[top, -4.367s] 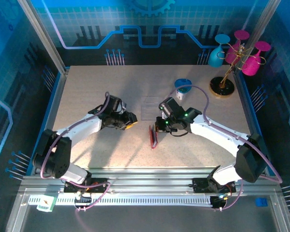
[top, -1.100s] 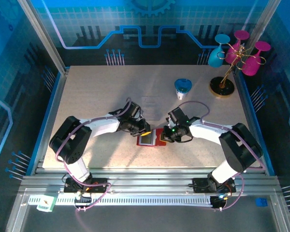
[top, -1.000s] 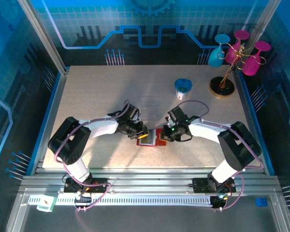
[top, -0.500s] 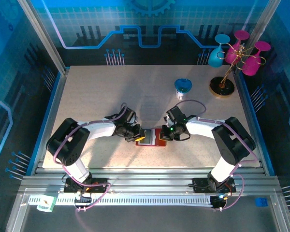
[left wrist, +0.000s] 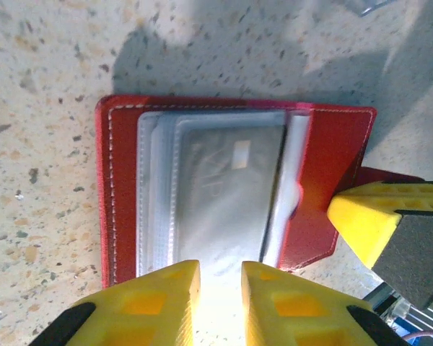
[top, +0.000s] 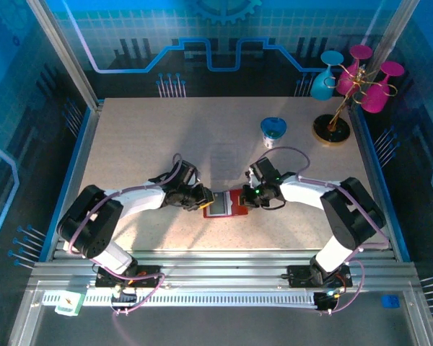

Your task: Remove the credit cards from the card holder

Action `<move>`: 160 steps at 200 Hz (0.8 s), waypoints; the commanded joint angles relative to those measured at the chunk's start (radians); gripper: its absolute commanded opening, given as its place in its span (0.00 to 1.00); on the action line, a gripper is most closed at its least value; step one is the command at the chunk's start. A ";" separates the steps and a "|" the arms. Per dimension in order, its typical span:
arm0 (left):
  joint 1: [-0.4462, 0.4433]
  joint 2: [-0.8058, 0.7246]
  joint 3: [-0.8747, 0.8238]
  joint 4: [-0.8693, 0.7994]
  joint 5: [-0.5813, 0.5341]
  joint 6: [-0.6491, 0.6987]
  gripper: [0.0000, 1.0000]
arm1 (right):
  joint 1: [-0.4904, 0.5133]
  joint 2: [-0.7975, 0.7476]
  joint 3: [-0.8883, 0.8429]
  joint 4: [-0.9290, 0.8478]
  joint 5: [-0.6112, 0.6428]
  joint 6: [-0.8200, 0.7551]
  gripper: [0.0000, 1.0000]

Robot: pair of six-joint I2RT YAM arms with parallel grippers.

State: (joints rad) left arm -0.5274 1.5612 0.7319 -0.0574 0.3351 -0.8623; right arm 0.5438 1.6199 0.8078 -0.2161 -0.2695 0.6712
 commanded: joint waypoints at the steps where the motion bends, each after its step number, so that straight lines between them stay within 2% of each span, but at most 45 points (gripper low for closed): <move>1: 0.007 -0.015 0.007 0.017 -0.033 0.037 0.23 | -0.014 -0.057 0.002 0.025 0.008 -0.039 0.05; 37: 0.009 -0.013 0.010 0.006 -0.070 0.068 0.23 | -0.013 -0.071 -0.018 0.100 -0.038 -0.015 0.04; 83: 0.006 -0.058 0.053 -0.039 -0.082 0.132 0.26 | -0.011 -0.049 0.010 0.086 -0.084 0.008 0.05; 116: 0.007 -0.059 0.066 -0.079 -0.109 0.061 0.27 | -0.009 -0.008 0.033 0.111 -0.169 0.057 0.07; 134: 0.005 -0.017 0.091 -0.126 -0.085 0.004 0.24 | -0.008 0.001 0.044 0.134 -0.195 0.081 0.07; 160: -0.021 0.014 0.092 -0.094 -0.058 -0.063 0.21 | -0.014 0.041 0.096 0.098 -0.207 0.070 0.08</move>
State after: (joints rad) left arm -0.5301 1.5425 0.8009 -0.1181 0.2516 -0.8459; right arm 0.5419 1.6222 0.8349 -0.1112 -0.4286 0.7292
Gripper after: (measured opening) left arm 0.223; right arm 0.074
